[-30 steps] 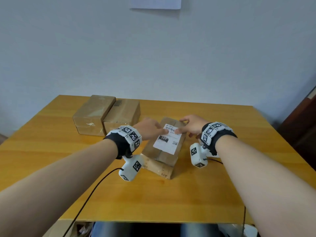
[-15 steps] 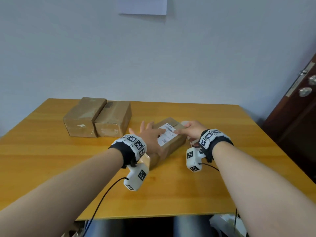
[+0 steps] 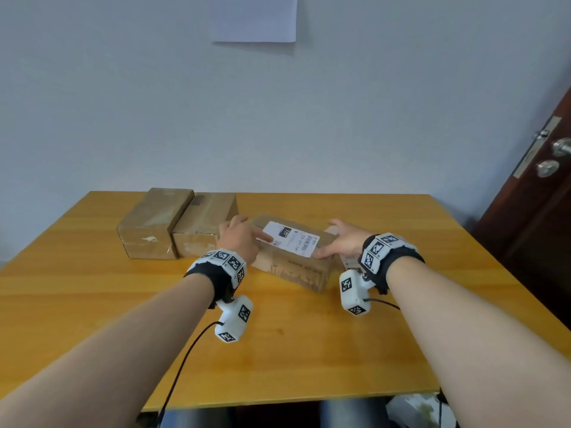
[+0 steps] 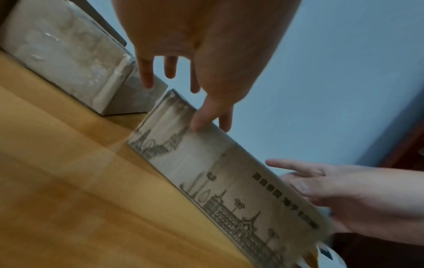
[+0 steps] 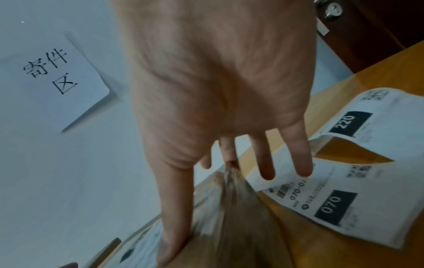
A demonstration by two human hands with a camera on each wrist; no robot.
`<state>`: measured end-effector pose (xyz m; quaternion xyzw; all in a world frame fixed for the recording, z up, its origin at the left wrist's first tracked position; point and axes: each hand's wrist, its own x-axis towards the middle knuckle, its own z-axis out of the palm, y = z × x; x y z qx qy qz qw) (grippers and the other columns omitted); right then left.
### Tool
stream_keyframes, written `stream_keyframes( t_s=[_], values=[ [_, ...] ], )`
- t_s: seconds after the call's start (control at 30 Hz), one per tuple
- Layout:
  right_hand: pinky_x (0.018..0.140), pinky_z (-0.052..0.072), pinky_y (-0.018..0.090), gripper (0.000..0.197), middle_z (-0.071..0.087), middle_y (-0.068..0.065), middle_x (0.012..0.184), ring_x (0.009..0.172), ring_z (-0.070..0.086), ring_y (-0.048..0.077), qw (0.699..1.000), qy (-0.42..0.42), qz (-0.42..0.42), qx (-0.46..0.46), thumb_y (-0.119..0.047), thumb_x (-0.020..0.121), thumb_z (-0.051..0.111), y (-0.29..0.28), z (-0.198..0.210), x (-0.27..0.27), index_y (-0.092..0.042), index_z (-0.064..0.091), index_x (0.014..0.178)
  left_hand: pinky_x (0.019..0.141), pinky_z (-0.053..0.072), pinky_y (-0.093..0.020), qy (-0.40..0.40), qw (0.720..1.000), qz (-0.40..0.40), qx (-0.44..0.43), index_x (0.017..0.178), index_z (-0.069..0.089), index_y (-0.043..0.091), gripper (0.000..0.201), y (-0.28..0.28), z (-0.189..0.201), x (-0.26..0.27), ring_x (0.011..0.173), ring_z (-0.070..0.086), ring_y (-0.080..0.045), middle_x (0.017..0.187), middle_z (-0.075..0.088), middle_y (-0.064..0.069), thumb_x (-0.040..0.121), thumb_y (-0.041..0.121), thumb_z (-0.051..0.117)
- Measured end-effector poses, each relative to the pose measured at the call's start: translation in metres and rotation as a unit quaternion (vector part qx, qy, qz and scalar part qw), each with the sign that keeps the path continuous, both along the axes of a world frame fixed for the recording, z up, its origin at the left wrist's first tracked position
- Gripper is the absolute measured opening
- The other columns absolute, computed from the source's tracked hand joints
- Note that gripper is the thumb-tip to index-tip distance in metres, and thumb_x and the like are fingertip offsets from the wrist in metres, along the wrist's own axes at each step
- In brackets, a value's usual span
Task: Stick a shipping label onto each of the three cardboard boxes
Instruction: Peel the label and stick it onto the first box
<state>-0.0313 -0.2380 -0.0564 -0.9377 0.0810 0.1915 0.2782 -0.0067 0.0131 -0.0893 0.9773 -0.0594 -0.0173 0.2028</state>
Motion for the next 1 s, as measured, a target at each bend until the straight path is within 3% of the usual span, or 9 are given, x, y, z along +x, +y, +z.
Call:
stream_keyframes(
  t_s=[0.13,0.23,0.3,0.4,0.57,0.63,0.73,0.83,1.0],
  values=[
    [0.103,0.051,0.038,0.116,0.072,-0.009,0.126,0.112,0.067,0.015,0.997,0.050,0.047,-0.023,-0.082,0.037,0.084,0.012,-0.013,0.007,-0.028,0.059,0.137,0.078,0.061,-0.038,0.020,0.991,0.036,-0.129,0.100,0.077,0.036,0.050,0.002,-0.001,0.004,0.098,0.069,-0.025,0.132,0.064,0.000,0.093,-0.002,0.046],
    [0.078,0.053,0.028,0.095,0.069,-0.013,0.110,0.097,0.068,0.011,0.993,0.082,0.073,-0.038,-0.079,0.055,0.085,0.028,-0.009,-0.005,-0.030,0.053,0.129,0.040,0.040,-0.022,0.038,0.975,0.052,-0.215,0.109,0.076,0.018,0.039,-0.003,-0.001,0.004,0.049,0.051,-0.012,0.101,0.074,-0.003,0.099,0.005,0.040],
    [0.070,0.048,0.026,0.076,0.064,-0.014,0.113,0.095,0.065,0.010,0.989,0.104,0.096,-0.043,-0.071,0.070,0.083,0.038,-0.002,-0.016,-0.035,0.044,0.126,0.046,0.038,-0.020,0.044,0.970,0.043,-0.237,0.106,0.073,0.016,0.033,-0.008,-0.001,0.006,0.054,0.048,-0.010,0.085,0.069,0.003,0.103,0.013,0.041],
    [0.077,0.054,0.029,0.078,0.068,-0.010,0.128,0.106,0.068,0.014,0.981,0.109,0.152,-0.050,-0.073,0.073,0.079,0.047,0.000,-0.023,-0.036,0.055,0.138,0.055,0.043,-0.024,0.062,0.979,0.000,-0.195,0.104,0.071,0.017,0.030,-0.015,0.008,0.011,0.065,0.056,-0.012,0.089,0.070,0.000,0.105,0.026,0.043],
    [0.064,0.057,0.025,0.038,0.081,-0.001,0.100,0.078,0.077,0.013,0.982,0.112,0.149,-0.035,-0.067,0.083,0.074,0.048,0.011,-0.025,-0.037,0.064,0.103,0.083,0.052,-0.037,-0.044,0.995,-0.078,0.039,0.129,0.056,0.016,0.028,-0.012,0.018,0.022,0.105,0.065,-0.026,0.122,0.067,-0.004,0.105,0.020,0.043],
    [0.051,0.053,0.020,0.034,0.082,0.003,0.091,0.071,0.075,0.020,0.986,0.107,0.124,-0.018,-0.061,0.089,0.072,0.046,0.014,-0.026,-0.035,0.062,0.107,0.087,0.056,-0.041,-0.073,0.987,-0.106,0.098,0.134,0.050,0.017,0.034,-0.008,0.013,0.025,0.108,0.066,-0.028,0.127,0.065,-0.004,0.101,0.012,0.049],
    [0.049,0.053,0.021,0.043,0.082,0.007,0.094,0.079,0.077,0.031,0.988,0.114,0.107,0.004,-0.057,0.092,0.071,0.048,0.012,-0.025,-0.027,0.062,0.121,0.088,0.055,-0.040,-0.095,0.986,-0.105,0.084,0.139,0.048,0.015,0.037,-0.010,0.004,0.024,0.108,0.065,-0.030,0.133,0.061,-0.007,0.101,0.012,0.049],
    [0.063,0.057,0.028,0.036,0.082,0.009,0.093,0.091,0.079,0.034,0.982,0.149,0.116,0.010,-0.057,0.096,0.066,0.053,0.009,-0.022,-0.026,0.063,0.113,0.092,0.049,-0.040,-0.090,0.992,-0.088,0.002,0.142,0.045,0.011,0.038,-0.020,-0.008,0.023,0.113,0.061,-0.032,0.140,0.052,-0.014,0.106,0.020,0.039],
    [0.061,0.052,0.024,0.036,0.082,0.008,0.093,0.099,0.077,0.035,0.979,0.166,0.117,0.007,-0.056,0.099,0.061,0.054,0.009,-0.018,-0.023,0.064,0.113,0.096,0.045,-0.041,-0.064,0.995,-0.071,-0.040,0.145,0.042,0.010,0.045,-0.025,-0.016,0.024,0.116,0.060,-0.036,0.144,0.045,-0.016,0.109,0.034,0.032]
  ],
)
